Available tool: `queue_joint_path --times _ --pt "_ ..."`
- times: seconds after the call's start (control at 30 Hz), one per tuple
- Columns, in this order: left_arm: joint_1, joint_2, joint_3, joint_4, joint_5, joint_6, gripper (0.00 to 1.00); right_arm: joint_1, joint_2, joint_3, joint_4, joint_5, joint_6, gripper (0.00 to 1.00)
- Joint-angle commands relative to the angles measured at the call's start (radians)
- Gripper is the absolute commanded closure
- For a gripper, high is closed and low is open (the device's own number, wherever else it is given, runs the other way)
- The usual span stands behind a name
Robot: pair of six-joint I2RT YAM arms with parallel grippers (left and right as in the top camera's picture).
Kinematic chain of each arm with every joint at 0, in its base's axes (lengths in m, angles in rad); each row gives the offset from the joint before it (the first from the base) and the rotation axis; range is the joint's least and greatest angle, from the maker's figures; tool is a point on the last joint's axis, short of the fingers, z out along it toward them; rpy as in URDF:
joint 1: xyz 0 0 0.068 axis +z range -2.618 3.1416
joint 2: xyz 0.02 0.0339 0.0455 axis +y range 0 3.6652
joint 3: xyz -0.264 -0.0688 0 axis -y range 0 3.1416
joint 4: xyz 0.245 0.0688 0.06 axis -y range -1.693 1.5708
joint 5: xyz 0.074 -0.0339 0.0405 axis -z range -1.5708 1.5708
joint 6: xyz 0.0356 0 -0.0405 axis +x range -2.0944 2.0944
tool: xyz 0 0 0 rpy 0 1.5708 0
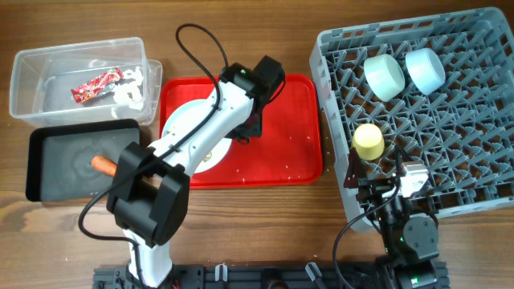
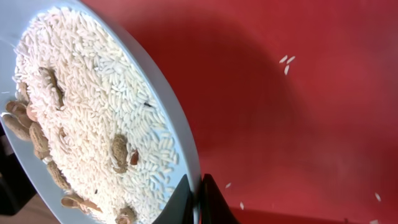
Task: Sort waste into correct bins and load items into the dishwasher rack
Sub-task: 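Grasp the rim of the rice plate with the left gripper, then tip the plate over the black tray to dump the rice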
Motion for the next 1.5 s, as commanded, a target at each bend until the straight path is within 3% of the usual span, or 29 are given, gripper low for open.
queue_joint_path --times 0.0,0.17,0.33,0.53,0.73,1.0,1.27,1.47 --pt "0.008 -0.032 0.083 -0.082 -0.048 0.020 0.96 -0.004 -0.008 -0.001 0.003 0.001 0.013 0.00" --pt "0.066 -0.069 0.098 -0.165 -0.064 0.019 0.96 -0.004 -0.002 -0.001 0.003 0.001 0.014 0.00" --pt "0.219 -0.132 0.098 -0.213 0.062 0.039 0.96 -0.004 -0.002 -0.001 0.003 0.001 0.013 0.00" --pt "0.490 -0.182 0.097 -0.192 0.294 0.238 0.96 -0.004 -0.002 -0.001 0.003 0.001 0.014 0.00" --pt "0.756 -0.182 0.097 -0.169 0.649 0.467 0.96 -0.004 -0.002 -0.001 0.003 0.001 0.013 0.00" --pt "1.022 -0.183 0.097 -0.283 0.981 0.731 0.96 -0.004 -0.002 -0.001 0.003 0.001 0.013 0.00" --pt "1.252 -0.183 0.097 -0.425 1.221 0.994 0.96 -0.004 -0.002 -0.001 0.003 0.001 0.013 0.00" --pt "1.421 -0.202 -0.018 -0.430 1.383 1.162 0.96 -0.004 -0.002 -0.001 0.003 0.001 0.013 0.00"
